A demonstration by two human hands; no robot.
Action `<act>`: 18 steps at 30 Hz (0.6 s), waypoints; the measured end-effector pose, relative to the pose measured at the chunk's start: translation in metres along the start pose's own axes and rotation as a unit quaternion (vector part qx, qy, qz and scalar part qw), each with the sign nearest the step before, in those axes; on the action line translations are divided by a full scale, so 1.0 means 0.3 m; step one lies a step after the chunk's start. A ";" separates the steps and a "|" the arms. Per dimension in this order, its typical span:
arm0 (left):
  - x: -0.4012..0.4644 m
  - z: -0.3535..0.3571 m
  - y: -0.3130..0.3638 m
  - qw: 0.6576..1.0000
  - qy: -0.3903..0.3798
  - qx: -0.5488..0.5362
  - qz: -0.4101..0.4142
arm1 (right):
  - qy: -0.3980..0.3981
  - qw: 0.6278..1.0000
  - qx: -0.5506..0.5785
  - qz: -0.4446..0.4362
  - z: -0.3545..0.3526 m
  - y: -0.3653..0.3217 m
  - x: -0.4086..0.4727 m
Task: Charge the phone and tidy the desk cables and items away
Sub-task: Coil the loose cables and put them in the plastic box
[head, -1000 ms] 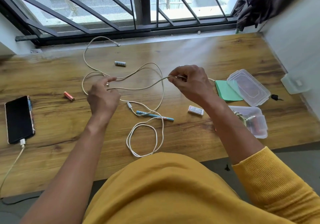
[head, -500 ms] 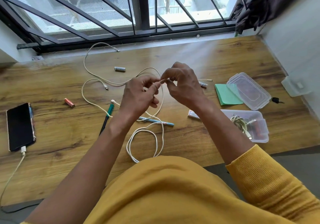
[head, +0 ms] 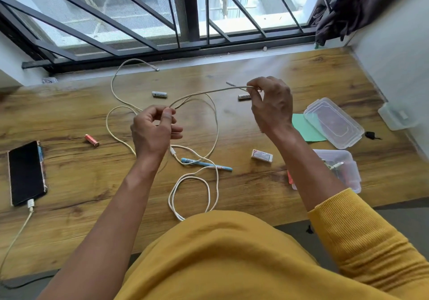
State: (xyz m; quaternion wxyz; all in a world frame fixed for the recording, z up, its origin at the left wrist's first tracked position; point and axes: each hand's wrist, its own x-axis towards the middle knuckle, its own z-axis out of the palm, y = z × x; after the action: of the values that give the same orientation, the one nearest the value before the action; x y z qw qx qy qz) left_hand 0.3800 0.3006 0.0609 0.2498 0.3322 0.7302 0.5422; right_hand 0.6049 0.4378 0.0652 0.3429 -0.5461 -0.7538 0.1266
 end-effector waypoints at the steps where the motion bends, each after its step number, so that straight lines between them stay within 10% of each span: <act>1: 0.006 -0.007 -0.010 1.000 0.009 0.003 -0.010 | -0.006 1.000 0.009 0.002 -0.004 -0.005 -0.001; 7: 0.009 -0.007 -0.036 0.998 0.031 0.040 -0.046 | -0.164 0.959 0.221 0.067 -0.024 -0.077 -0.014; 13: 0.036 -0.039 -0.060 0.992 0.077 0.088 -0.048 | -0.376 0.779 0.485 0.130 -0.066 -0.130 -0.024; 18: 0.034 -0.050 -0.093 0.983 0.055 0.171 -0.040 | -0.385 0.670 0.613 0.166 -0.069 -0.146 -0.018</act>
State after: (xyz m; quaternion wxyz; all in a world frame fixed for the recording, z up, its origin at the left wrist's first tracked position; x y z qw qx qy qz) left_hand 0.3566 0.2936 0.0385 0.1706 0.3103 0.8372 0.4167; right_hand 0.5872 0.4127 0.1032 0.2537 -0.2319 -0.4686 0.8138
